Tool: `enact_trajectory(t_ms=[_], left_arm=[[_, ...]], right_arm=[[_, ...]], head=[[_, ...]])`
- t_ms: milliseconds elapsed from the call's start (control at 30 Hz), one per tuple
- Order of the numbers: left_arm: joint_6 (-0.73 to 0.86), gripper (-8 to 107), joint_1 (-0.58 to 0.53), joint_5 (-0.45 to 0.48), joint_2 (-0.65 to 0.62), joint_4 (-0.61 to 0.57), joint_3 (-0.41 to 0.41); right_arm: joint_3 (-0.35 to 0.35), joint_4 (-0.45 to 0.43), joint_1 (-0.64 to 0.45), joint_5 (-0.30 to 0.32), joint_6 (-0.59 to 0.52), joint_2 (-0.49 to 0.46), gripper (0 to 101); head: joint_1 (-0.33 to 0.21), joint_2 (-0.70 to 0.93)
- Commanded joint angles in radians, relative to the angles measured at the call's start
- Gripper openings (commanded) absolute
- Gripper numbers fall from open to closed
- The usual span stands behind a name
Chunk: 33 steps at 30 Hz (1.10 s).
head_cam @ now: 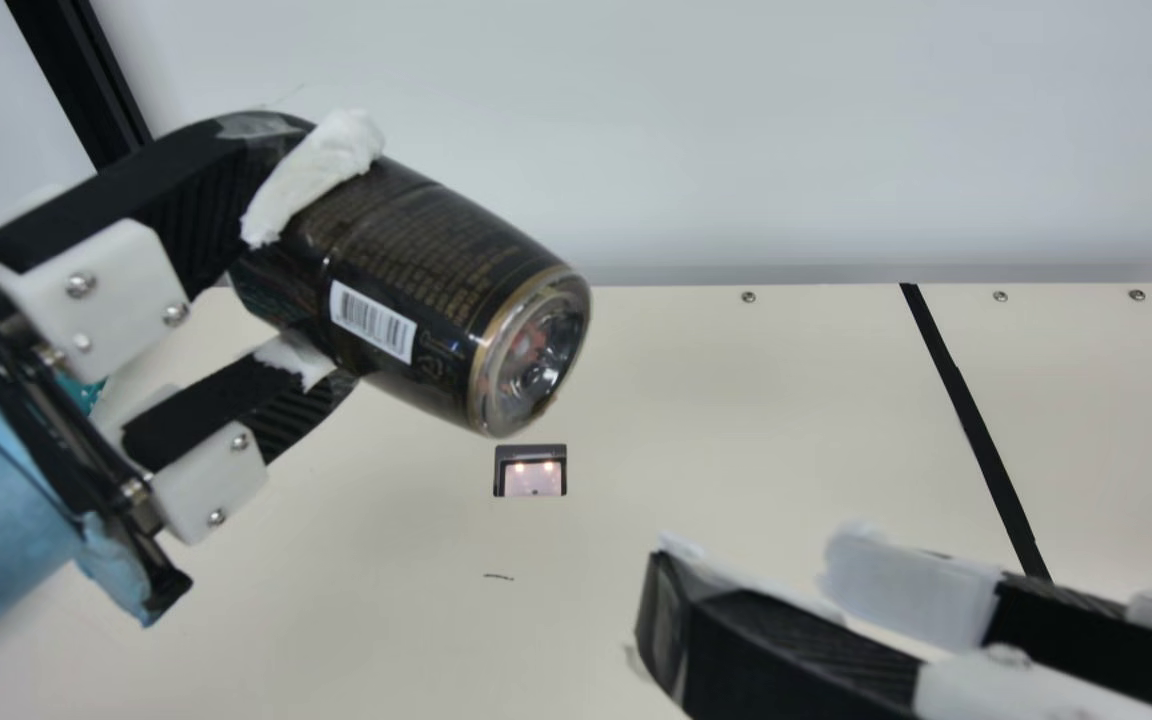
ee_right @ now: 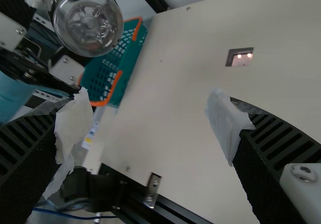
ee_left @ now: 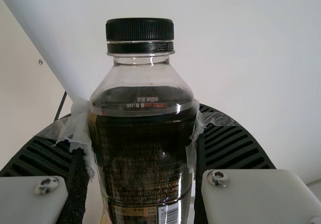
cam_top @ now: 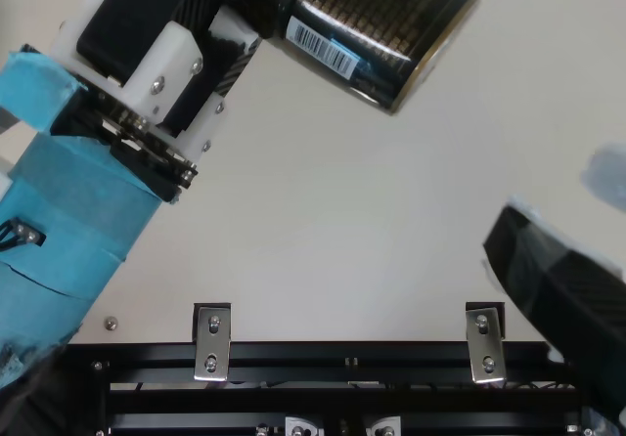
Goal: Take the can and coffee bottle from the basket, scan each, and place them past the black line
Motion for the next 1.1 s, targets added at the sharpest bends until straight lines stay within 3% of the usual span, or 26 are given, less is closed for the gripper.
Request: enact_trajectory(t_ms=[0,133,433,1067], left_arm=[[0.000,10,0.000,0.000,0.000,0.000,0.000],[0.000,10,0.000,0.000,0.000,0.000,0.000],[0.000,10,0.000,0.000,0.000,0.000,0.000],[0.000,10,0.000,0.000,0.000,0.000,0.000]], right_arm=[[0.000,0.000,0.000,0.000,0.000,0.000,101],[0.008,0.083,-0.024,-0.009,0.004,0.003,101],[0.010,0.174,-0.049,-0.047,-0.001,0.033,101],[0.073,0.248,0.079,-0.314,0.123,0.128,101]], head=[[-0.004,-0.003],[-0.004,-0.003],[-0.004,-0.003],[-0.004,-0.003]])
